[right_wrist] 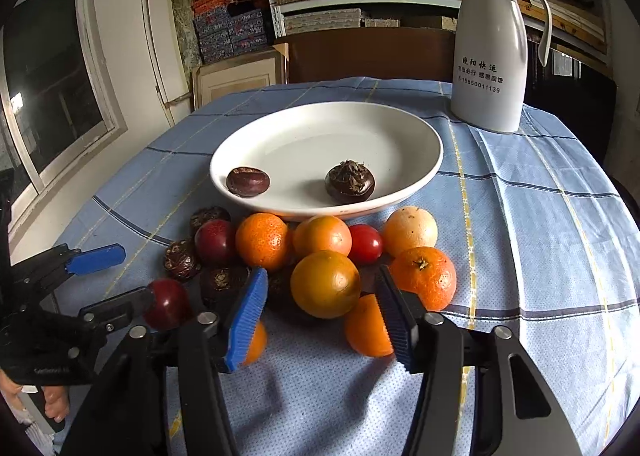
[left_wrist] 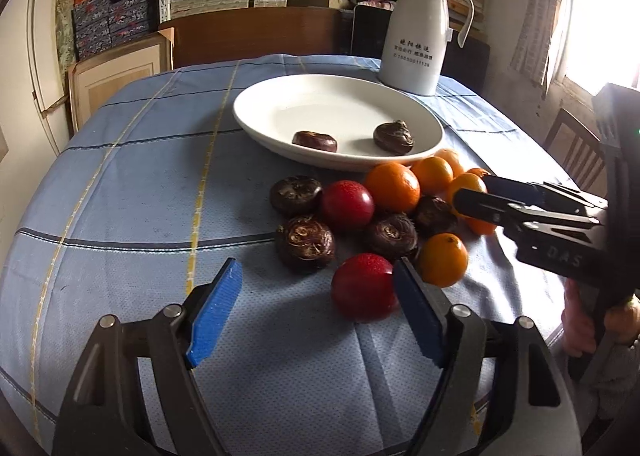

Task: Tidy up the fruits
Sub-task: 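Grasp a red fruit with the left gripper while the right gripper grasps a yellow-orange fruit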

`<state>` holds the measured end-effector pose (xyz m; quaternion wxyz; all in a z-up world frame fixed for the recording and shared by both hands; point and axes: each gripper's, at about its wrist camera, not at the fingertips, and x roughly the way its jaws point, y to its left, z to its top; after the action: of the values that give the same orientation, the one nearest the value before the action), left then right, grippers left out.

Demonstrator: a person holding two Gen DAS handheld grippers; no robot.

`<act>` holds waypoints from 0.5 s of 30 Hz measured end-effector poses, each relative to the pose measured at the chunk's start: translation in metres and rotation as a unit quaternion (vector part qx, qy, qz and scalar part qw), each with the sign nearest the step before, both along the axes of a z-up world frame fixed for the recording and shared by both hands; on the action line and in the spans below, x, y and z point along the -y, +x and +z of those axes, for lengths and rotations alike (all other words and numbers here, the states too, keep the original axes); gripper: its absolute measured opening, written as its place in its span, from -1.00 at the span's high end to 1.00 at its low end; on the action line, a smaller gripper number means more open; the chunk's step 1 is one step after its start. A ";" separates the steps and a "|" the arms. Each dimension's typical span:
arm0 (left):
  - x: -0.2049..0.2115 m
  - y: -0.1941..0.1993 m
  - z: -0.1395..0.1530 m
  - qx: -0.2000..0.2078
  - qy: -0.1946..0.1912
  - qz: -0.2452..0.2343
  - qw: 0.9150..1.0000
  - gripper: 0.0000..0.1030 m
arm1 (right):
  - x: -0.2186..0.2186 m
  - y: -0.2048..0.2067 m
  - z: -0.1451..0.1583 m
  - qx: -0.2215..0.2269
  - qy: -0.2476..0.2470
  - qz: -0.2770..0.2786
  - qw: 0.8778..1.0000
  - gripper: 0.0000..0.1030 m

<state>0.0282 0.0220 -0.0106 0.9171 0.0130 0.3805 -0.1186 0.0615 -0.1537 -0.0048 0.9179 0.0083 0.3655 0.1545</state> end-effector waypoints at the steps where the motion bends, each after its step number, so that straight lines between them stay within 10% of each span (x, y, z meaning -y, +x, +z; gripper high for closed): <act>1: 0.000 0.001 0.000 -0.002 -0.003 -0.002 1.000 -0.47 | -0.001 0.002 -0.001 -0.004 -0.002 0.000 1.000 0.11; 15: 0.027 -0.001 -0.009 -0.026 -0.006 -0.079 0.997 -0.10 | -0.002 0.006 -0.004 -0.009 -0.002 0.001 1.000 0.25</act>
<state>0.0275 -0.0050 -0.0192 0.8947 0.0347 0.4013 -0.1931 0.0672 -0.1517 -0.0086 0.9145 0.0073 0.3737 0.1546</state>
